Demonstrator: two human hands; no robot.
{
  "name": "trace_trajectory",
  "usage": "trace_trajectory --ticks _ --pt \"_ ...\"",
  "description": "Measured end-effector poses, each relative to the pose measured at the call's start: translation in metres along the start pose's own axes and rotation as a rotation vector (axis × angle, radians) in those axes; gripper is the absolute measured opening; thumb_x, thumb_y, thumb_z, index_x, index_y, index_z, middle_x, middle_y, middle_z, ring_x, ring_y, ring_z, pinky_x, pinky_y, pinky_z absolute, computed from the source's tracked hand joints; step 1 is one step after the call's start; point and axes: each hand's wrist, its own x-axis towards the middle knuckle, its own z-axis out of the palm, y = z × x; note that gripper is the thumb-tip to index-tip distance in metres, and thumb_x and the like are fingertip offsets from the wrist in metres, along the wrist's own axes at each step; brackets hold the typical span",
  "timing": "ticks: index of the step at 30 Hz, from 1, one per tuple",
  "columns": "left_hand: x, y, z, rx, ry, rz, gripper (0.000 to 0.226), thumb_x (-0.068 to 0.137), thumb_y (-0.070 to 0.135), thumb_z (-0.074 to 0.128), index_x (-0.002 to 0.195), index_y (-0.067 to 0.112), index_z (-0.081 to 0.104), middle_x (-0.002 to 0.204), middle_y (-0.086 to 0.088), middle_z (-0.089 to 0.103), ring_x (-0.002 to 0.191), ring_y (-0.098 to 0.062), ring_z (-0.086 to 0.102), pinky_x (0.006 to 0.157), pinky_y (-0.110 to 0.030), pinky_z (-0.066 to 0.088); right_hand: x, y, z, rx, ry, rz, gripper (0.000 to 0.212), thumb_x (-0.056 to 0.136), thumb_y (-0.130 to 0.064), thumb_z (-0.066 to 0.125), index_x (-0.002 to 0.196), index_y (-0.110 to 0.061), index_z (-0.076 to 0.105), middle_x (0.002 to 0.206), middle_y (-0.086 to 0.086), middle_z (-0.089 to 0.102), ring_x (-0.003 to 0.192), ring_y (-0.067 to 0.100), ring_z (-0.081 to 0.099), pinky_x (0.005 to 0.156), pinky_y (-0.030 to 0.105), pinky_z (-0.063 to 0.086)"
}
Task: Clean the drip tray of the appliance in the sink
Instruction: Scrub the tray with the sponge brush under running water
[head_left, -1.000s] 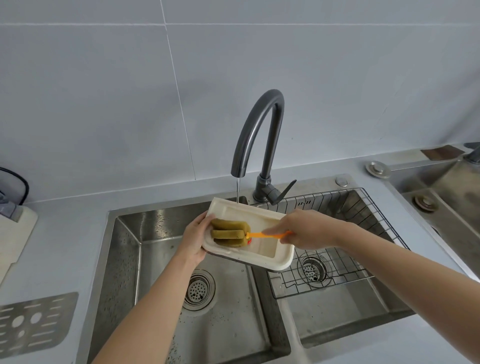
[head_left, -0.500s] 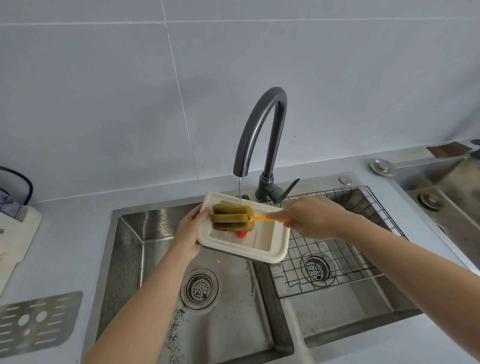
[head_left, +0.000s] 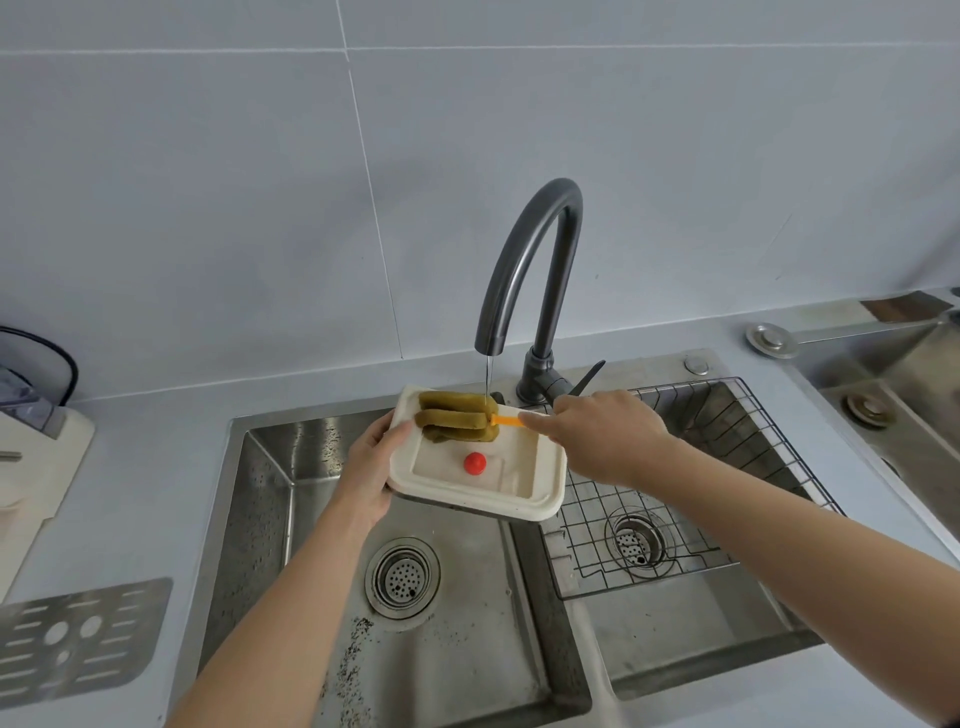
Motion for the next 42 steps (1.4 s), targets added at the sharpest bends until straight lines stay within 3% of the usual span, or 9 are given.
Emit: trace_trajectory --ticks 6,13,16,18,22,26,30,35,42 --pt "-0.002 0.003 -0.007 -0.003 0.067 0.055 0.032 0.088 0.008 0.055 0.12 0.012 0.054 0.095 -0.004 0.062 0.085 -0.02 0.059 0.07 -0.035 0.05 -0.004 -0.01 0.004 -0.013 -0.033 0.022 0.051 0.089 -0.01 0.04 0.138 -0.023 0.031 0.107 0.007 0.056 0.093 0.03 0.06 0.067 0.035 0.04" --pt "-0.003 0.012 -0.018 -0.03 0.123 0.142 0.046 0.086 0.0 0.055 0.131 0.008 0.046 0.112 -0.008 0.058 0.1 -0.025 0.055 0.082 -0.036 0.048 -0.012 -0.004 0.007 0.007 -0.063 0.096 0.046 0.09 -0.007 0.036 0.135 -0.021 0.035 0.094 0.004 0.058 0.088 0.027 0.059 0.066 0.032 0.039" --pt "-0.004 0.018 -0.019 -0.003 0.097 0.194 0.048 0.085 -0.003 0.054 0.131 0.008 0.044 0.099 0.001 0.06 0.089 -0.015 0.057 0.076 -0.031 0.048 -0.014 -0.003 0.008 0.031 -0.133 0.129 0.042 0.09 -0.005 0.034 0.128 -0.021 0.041 0.066 -0.005 0.036 0.074 0.023 0.049 0.064 0.031 0.037" --pt "-0.005 0.021 -0.02 0.037 0.07 0.213 0.05 0.084 -0.003 0.055 0.132 0.009 0.044 0.1 0.002 0.06 0.089 -0.014 0.058 0.077 -0.031 0.048 -0.015 -0.003 0.009 0.042 -0.184 0.131 0.038 0.089 -0.004 0.034 0.121 -0.021 0.046 0.063 -0.006 0.03 0.074 0.022 0.045 0.064 0.03 0.034" --pt "-0.008 0.024 -0.02 0.069 0.061 0.237 0.053 0.084 -0.002 0.057 0.133 0.01 0.043 0.105 0.002 0.059 0.1 -0.021 0.056 0.084 -0.034 0.048 -0.016 -0.003 0.008 0.11 -0.245 0.14 0.035 0.091 -0.008 0.034 0.117 -0.022 0.052 0.071 -0.003 0.046 0.075 0.021 0.05 0.055 0.025 0.03" --pt "-0.009 0.029 -0.018 0.077 0.079 0.246 0.054 0.084 0.001 0.058 0.134 0.014 0.043 0.111 -0.002 0.058 0.107 -0.025 0.054 0.091 -0.046 0.046 -0.022 -0.005 0.012 0.193 -0.275 0.13 0.036 0.093 -0.013 0.035 0.12 -0.028 0.053 0.097 0.003 0.063 0.087 0.022 0.06 0.063 0.029 0.041" --pt "-0.009 0.032 -0.016 0.083 0.12 0.237 0.055 0.084 0.003 0.059 0.135 0.016 0.043 0.118 -0.005 0.055 0.105 -0.026 0.054 0.089 -0.048 0.047 -0.028 0.006 0.004 0.295 -0.252 0.168 0.039 0.096 -0.02 0.036 0.127 -0.04 0.049 0.081 -0.007 0.056 0.082 0.017 0.055 0.071 0.029 0.042" --pt "-0.003 0.036 -0.014 0.087 0.279 0.183 0.052 0.084 0.008 0.061 0.132 0.017 0.044 0.119 -0.005 0.053 0.103 -0.024 0.053 0.082 -0.042 0.05 -0.036 0.023 0.005 0.42 -0.216 0.232 0.04 0.094 -0.018 0.04 0.121 -0.044 0.054 0.068 -0.01 0.056 0.061 0.01 0.049 0.06 0.027 0.042" --pt "-0.002 0.04 0.01 0.038 0.429 0.066 0.05 0.085 0.009 0.06 0.131 0.014 0.04 0.113 -0.005 0.05 0.095 -0.025 0.052 0.057 -0.028 0.046 -0.042 0.012 0.011 0.495 -0.114 0.263 0.04 0.096 -0.025 0.038 0.128 -0.049 0.045 0.09 0.002 0.067 0.063 0.015 0.051 0.063 0.029 0.042"
